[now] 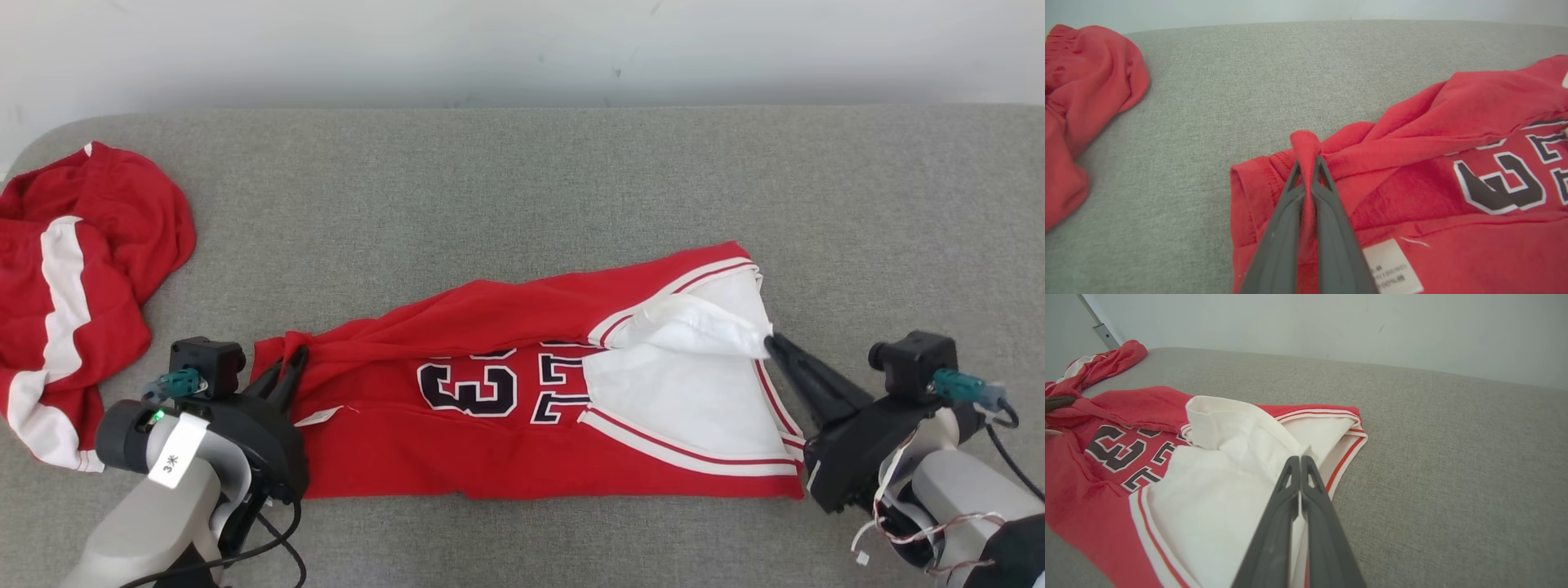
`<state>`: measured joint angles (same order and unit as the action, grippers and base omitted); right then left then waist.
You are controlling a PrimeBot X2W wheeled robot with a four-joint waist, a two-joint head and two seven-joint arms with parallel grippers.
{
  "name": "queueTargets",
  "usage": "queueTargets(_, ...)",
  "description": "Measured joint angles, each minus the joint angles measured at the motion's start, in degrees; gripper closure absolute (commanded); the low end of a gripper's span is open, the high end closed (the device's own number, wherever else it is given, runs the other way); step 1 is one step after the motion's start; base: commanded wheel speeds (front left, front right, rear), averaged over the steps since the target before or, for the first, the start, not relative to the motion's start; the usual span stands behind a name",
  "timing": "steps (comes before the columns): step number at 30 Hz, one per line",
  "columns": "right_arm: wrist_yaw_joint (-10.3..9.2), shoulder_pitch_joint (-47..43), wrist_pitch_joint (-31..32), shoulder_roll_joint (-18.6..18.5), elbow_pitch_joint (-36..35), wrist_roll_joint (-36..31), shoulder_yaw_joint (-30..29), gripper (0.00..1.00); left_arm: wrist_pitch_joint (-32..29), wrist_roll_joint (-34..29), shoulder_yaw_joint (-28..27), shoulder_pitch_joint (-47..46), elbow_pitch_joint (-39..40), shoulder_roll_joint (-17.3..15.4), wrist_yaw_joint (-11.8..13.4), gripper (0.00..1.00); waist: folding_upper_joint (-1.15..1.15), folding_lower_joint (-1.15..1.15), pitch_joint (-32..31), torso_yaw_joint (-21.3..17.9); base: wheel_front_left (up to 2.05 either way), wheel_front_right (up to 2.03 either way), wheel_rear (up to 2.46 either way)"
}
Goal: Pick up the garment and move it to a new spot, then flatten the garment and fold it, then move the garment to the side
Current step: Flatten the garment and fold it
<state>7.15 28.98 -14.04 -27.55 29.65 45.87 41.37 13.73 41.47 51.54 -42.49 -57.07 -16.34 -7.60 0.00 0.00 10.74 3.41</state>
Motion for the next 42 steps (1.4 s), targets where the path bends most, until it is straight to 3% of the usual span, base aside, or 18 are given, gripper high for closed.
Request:
queueTargets(11,0.00,-1.47,1.49,-0.81,0.54,-0.65,2.64,1.00,0.43,-1.21,0.93,-0.05,-1.04,-0.10,0.00,1.00,0.00,0.00,0.21,-0.05,0.00,0.00,0.00)
queueTargets(12,0.00,-1.46,1.52,-0.79,0.87,-0.79,2.93,1.00,0.43,-1.21,0.93,-0.05,-1.21,-0.03,0.00,0.95,0.00,0.00,0.15,-0.04,0.00,0.00,0.00)
queueTargets(14,0.00,-1.46,1.96,-0.60,1.80,-1.05,3.27,1.00,0.43,-1.20,0.92,-0.04,-1.64,0.14,0.00,0.77,0.00,0.01,-0.13,-0.03,0.00,0.00,0.00)
queueTargets(15,0.00,-1.47,1.96,-0.51,2.03,-1.04,3.31,0.97,0.43,-1.16,0.86,-0.01,-1.80,0.20,0.00,0.10,0.00,0.01,-0.32,-0.03,0.00,0.00,0.00)
queueTargets(16,0.00,-1.48,1.94,-0.42,2.16,-1.02,3.33,0.80,0.44,-1.10,0.73,0.02,-2.01,0.30,0.00,0.00,0.00,0.01,-0.55,-0.01,0.00,0.00,0.00)
queueTargets(17,0.00,-1.48,1.92,-0.26,2.42,-1.01,3.30,0.51,0.44,-0.99,0.55,0.09,-2.27,0.45,0.01,0.00,0.00,0.01,-0.81,0.02,0.00,0.00,0.00)
queueTargets(18,0.00,-1.52,1.92,-0.11,2.79,-0.79,3.21,0.00,0.44,-0.78,0.34,0.24,-2.52,0.62,0.01,0.00,0.00,0.01,-1.09,0.05,0.00,0.00,0.00)
queueTargets(36,-0.11,-10.54,0.36,-0.63,3.18,6.00,-2.32,0.00,0.52,0.55,-2.54,12.44,-1.49,0.52,2.16,0.00,0.00,0.00,-10.40,1.35,0.00,0.00,0.00)
queueTargets(42,-1.70,-12.88,-0.10,0.15,2.04,6.06,-3.30,0.00,0.53,1.62,-4.27,16.21,1.00,-0.79,4.35,0.00,0.00,0.00,-13.17,1.23,0.00,0.00,0.00)
